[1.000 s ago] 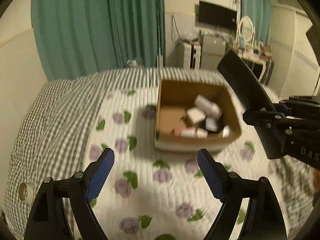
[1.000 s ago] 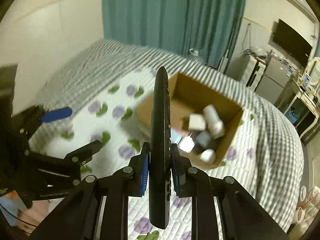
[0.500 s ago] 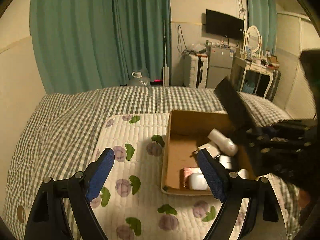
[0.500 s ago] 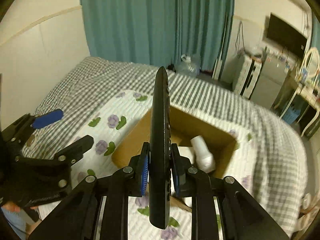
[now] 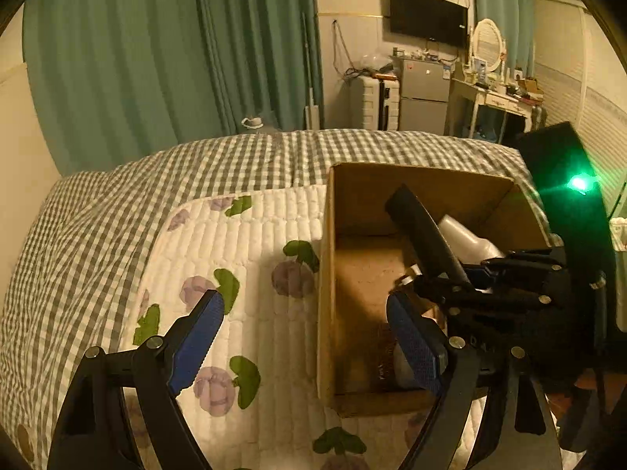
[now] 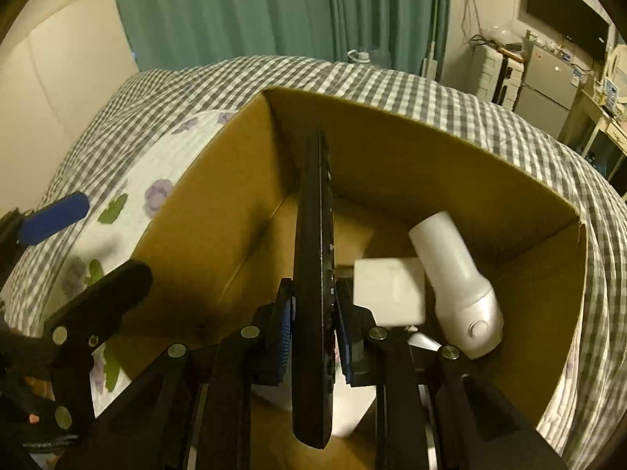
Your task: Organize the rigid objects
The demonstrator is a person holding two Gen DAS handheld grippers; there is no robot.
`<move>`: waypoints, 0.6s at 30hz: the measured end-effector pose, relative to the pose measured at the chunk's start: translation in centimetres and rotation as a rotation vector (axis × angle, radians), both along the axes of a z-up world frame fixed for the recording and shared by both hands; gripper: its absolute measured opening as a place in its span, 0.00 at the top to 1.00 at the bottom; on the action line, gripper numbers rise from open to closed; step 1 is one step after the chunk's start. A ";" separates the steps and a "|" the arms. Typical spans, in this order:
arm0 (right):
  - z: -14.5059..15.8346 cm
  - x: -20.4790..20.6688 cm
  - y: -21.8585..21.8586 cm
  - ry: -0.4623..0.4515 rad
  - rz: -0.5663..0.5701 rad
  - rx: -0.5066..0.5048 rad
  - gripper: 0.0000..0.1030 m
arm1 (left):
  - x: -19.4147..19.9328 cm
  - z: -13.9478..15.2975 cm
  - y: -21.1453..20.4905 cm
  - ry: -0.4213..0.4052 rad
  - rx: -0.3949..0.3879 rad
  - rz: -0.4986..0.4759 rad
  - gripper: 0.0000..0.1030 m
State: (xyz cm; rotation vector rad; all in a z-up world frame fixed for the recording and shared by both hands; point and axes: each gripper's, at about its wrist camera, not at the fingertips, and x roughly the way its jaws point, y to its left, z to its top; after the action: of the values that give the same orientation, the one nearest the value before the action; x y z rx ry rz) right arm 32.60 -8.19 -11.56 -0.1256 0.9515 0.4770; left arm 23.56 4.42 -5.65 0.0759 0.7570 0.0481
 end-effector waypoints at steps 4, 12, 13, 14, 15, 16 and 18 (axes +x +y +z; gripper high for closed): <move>2.2 -0.7 -1.3 -0.046 -0.043 -0.010 0.65 | -0.8 1.4 -0.4 -0.011 0.005 0.001 0.15; 14.3 -7.6 -5.5 -0.262 -0.105 -0.056 0.63 | -7.0 10.8 -3.3 -0.177 -0.010 -0.085 0.15; 16.3 -9.1 -6.2 -0.300 -0.116 -0.060 0.58 | -8.2 12.5 -3.8 -0.208 -0.015 -0.099 0.15; 18.1 -10.4 -6.9 -0.330 -0.125 -0.057 0.52 | -9.0 13.8 -4.2 -0.227 -0.017 -0.108 0.15; 20.3 -12.4 -7.9 -0.363 -0.152 -0.050 0.49 | -10.4 15.5 -4.6 -0.258 -0.020 -0.117 0.15; 21.9 -13.7 -8.7 -0.381 -0.183 -0.053 0.44 | -11.4 16.7 -4.9 -0.280 -0.021 -0.122 0.15; 25.0 -16.9 -10.7 -0.412 -0.239 -0.032 0.37 | -13.8 19.1 -5.5 -0.333 -0.023 -0.129 0.10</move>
State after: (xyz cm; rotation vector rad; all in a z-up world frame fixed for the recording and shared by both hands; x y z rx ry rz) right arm 15.70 -18.84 13.48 -0.1311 0.5597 0.2028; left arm 9.73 -1.03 13.40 0.0923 0.4188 -0.0696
